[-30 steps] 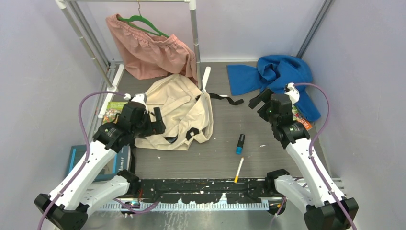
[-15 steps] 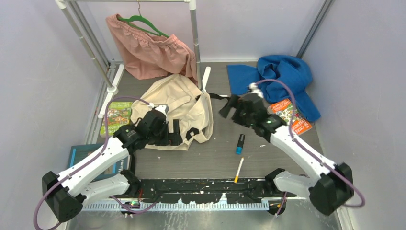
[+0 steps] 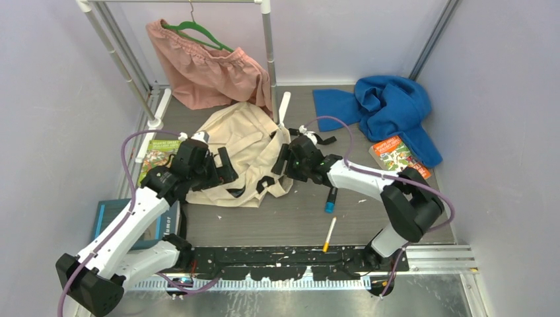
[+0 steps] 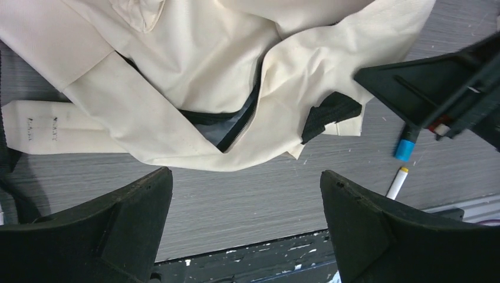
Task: Pack the student bag
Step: Adjust the student bag at the center of the board.
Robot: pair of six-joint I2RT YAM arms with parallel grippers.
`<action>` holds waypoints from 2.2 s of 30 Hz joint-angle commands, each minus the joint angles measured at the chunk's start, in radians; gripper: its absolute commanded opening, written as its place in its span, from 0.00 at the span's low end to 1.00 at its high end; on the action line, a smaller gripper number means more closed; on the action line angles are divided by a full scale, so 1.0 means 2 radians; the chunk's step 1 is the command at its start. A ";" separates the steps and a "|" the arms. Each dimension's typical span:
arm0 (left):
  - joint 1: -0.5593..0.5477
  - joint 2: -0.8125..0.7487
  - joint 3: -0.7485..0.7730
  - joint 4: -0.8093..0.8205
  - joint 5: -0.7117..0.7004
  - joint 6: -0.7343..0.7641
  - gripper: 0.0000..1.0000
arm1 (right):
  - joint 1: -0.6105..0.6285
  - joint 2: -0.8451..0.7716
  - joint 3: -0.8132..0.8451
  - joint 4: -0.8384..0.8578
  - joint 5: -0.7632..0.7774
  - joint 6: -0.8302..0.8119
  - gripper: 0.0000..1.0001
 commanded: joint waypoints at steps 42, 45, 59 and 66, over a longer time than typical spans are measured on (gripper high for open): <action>-0.269 0.239 0.129 0.056 -0.115 0.039 0.88 | -0.118 -0.271 0.012 -0.211 0.135 -0.047 0.82; -0.271 0.252 0.121 0.100 -0.114 0.023 0.86 | -0.118 -0.295 0.004 -0.202 0.137 -0.039 0.82; -0.268 0.375 0.154 0.148 -0.128 0.020 0.66 | -0.119 -0.292 0.006 -0.201 0.126 -0.033 0.80; -0.256 0.379 0.155 0.146 -0.123 0.021 0.16 | -0.119 -0.300 0.003 -0.203 0.125 -0.031 0.80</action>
